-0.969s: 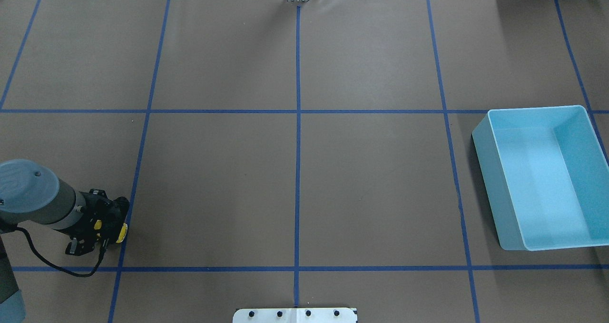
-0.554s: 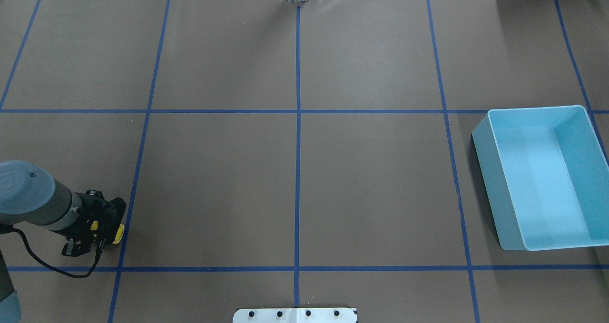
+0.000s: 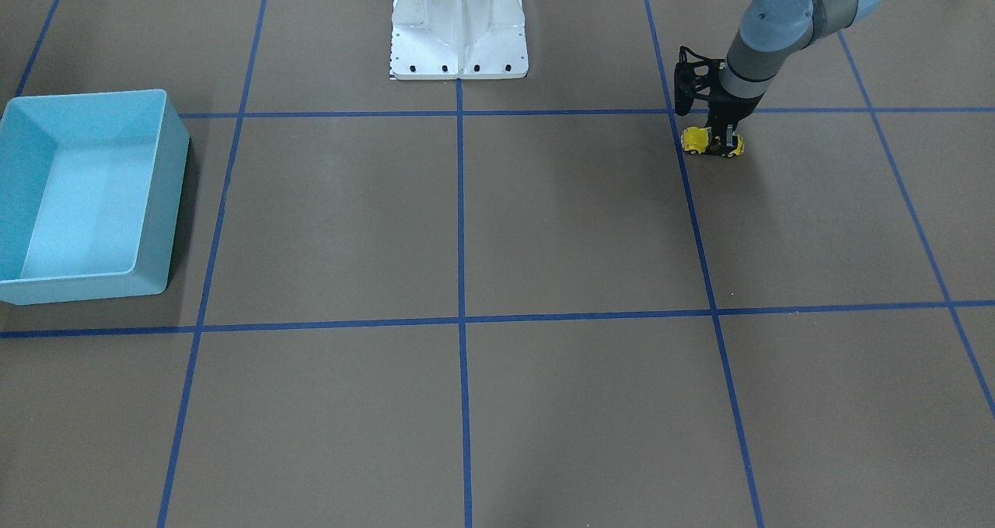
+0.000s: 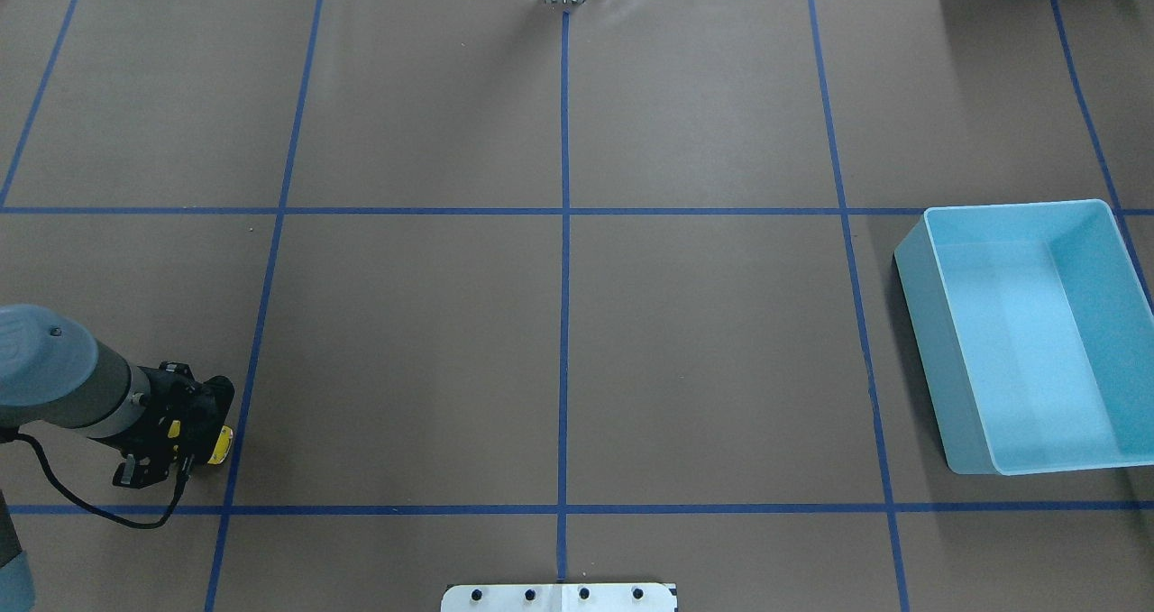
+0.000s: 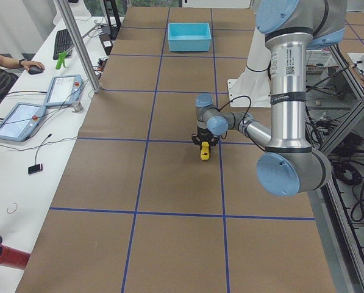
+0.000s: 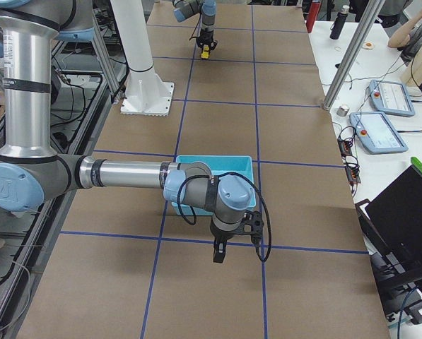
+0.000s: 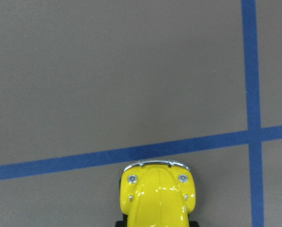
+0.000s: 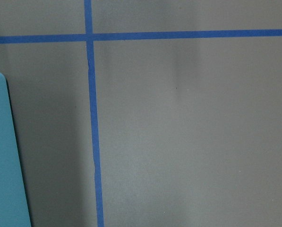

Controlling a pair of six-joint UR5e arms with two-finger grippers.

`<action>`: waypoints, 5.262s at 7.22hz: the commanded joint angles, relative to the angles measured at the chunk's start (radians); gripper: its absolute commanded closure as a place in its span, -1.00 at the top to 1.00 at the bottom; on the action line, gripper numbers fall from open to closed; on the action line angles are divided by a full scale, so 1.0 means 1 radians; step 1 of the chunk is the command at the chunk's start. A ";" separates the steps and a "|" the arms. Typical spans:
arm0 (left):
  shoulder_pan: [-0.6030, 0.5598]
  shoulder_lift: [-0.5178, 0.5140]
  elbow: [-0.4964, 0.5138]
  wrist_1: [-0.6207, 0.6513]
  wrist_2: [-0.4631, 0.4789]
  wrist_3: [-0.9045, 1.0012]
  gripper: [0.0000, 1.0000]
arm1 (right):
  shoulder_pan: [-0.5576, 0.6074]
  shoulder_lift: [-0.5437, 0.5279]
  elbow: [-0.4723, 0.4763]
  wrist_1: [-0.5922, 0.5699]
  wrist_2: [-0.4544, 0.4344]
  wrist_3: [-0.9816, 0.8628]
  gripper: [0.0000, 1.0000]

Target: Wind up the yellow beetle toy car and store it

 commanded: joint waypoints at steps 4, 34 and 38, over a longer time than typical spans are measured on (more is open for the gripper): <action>0.000 0.029 -0.014 -0.021 -0.001 -0.001 1.00 | 0.000 0.000 0.000 0.000 0.000 0.000 0.98; -1.062 0.040 0.398 0.205 -0.558 -0.216 1.00 | -0.964 0.083 0.434 0.808 -0.083 0.377 0.98; -1.053 0.012 0.327 0.206 -0.480 -0.221 1.00 | -1.468 0.103 0.442 0.807 -0.650 0.333 0.98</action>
